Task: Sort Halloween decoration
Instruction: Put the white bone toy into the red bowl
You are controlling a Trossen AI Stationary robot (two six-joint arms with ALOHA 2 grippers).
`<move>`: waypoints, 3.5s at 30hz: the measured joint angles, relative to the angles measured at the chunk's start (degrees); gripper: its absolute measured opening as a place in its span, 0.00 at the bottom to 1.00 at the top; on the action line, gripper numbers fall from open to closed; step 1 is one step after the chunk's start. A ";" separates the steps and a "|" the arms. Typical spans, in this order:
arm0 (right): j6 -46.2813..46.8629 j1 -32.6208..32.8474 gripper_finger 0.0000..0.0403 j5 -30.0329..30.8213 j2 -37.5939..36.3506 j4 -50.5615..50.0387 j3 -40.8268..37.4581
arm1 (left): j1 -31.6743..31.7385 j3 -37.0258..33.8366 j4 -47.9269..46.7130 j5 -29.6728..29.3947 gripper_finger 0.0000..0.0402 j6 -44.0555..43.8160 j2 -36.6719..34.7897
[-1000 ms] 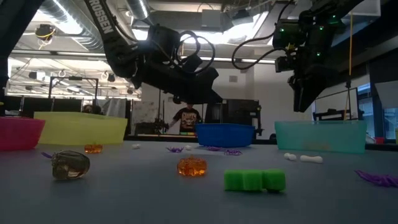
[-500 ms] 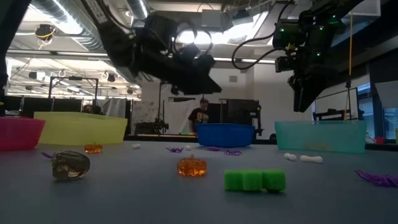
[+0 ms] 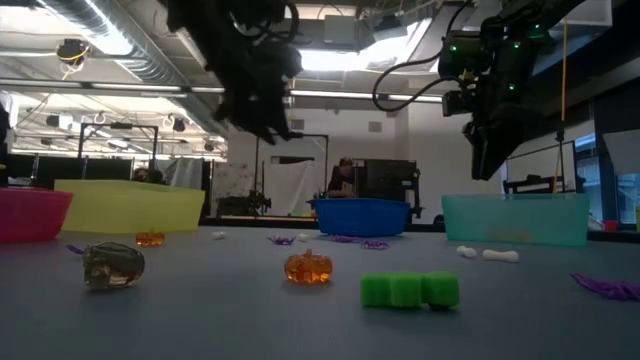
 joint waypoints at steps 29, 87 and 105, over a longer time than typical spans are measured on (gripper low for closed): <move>0.00 0.00 0.52 0.00 0.00 1.50 0.00 | -8.29 2.59 -18.95 14.24 0.40 -37.30 9.08; 2.16 0.00 0.52 -0.01 0.00 2.81 0.00 | -3.76 2.70 -17.02 16.12 0.40 -35.68 21.05; 2.14 -0.01 0.52 0.00 0.00 2.81 0.00 | -3.82 2.64 -16.83 17.01 0.24 -35.63 21.14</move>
